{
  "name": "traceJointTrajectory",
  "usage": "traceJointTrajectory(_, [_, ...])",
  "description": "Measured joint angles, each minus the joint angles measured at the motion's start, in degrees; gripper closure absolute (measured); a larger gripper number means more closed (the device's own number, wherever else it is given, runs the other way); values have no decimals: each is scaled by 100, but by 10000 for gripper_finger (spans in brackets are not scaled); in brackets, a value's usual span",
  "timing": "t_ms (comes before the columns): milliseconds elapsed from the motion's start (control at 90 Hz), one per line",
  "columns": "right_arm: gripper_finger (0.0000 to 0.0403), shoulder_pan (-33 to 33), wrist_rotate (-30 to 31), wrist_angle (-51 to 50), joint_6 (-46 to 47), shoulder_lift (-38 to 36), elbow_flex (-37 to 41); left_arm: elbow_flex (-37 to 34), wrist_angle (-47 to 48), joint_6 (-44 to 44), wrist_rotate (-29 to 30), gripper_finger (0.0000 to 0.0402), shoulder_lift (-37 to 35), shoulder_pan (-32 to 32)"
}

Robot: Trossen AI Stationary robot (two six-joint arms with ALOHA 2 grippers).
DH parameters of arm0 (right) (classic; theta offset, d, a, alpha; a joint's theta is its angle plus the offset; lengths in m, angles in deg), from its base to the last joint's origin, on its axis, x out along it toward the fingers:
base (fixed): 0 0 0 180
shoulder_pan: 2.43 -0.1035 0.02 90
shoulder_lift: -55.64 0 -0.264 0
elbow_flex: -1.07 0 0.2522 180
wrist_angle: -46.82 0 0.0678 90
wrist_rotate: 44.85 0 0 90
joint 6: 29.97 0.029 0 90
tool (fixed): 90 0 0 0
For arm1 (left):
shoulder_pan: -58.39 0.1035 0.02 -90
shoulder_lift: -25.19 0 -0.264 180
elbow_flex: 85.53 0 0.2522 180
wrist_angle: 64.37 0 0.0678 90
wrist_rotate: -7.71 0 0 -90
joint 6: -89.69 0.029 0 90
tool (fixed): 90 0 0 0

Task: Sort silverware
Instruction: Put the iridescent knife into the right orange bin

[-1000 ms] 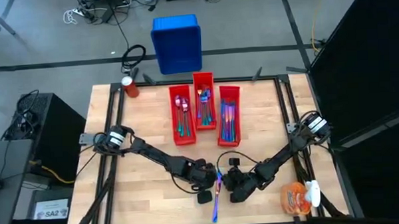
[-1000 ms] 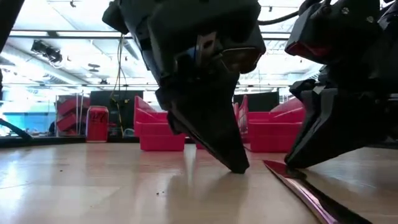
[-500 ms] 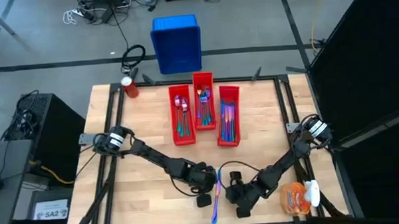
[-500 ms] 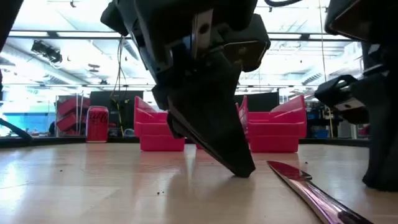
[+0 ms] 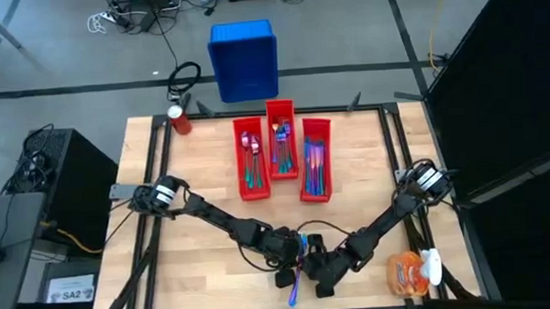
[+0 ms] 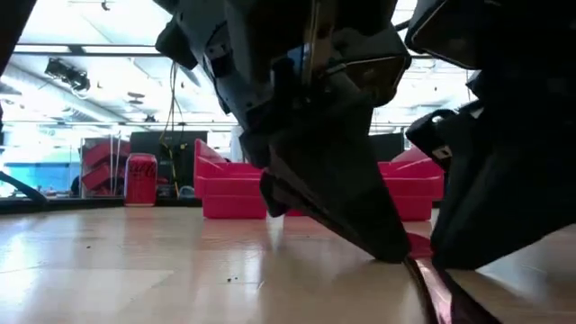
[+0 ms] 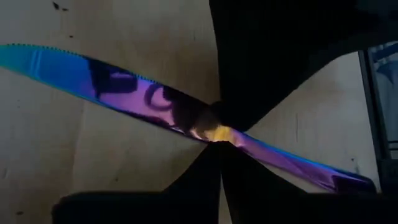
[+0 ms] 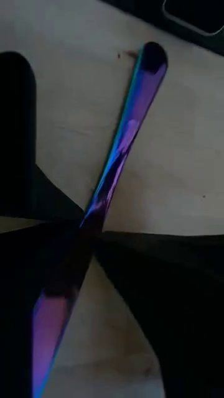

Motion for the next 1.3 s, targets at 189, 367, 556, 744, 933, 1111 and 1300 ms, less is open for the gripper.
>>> traceJointTrajectory(189, [403, -163, 661, -58, -489, 32, -176, -4, 85, 2, 9, 402, 0, -2])
traceJointTrajectory(367, [403, -253, 1098, -23, -731, 42, -262, -11, 88, 5, 10, 402, 7, -2])
traceJointTrajectory(556, [403, -218, 1308, -5, -813, 28, -280, -11, 16, 0, -9, 401, 15, 0])
traceJointTrajectory(744, [403, -213, 1271, -80, -829, 22, -286, -11, 17, -9, -17, 401, 15, 0])
traceJointTrajectory(933, [403, -234, 1232, -182, -762, -23, -289, -8, -9, -11, -17, 402, 17, 0])
traceJointTrajectory(1111, [403, -242, 1293, -656, -406, -293, -289, -1, 138, 225, 402, 402, -158, -72])
traceJointTrajectory(1300, [403, -338, 986, -820, -131, -498, -306, -12, 270, 414, 803, 402, -376, -102])
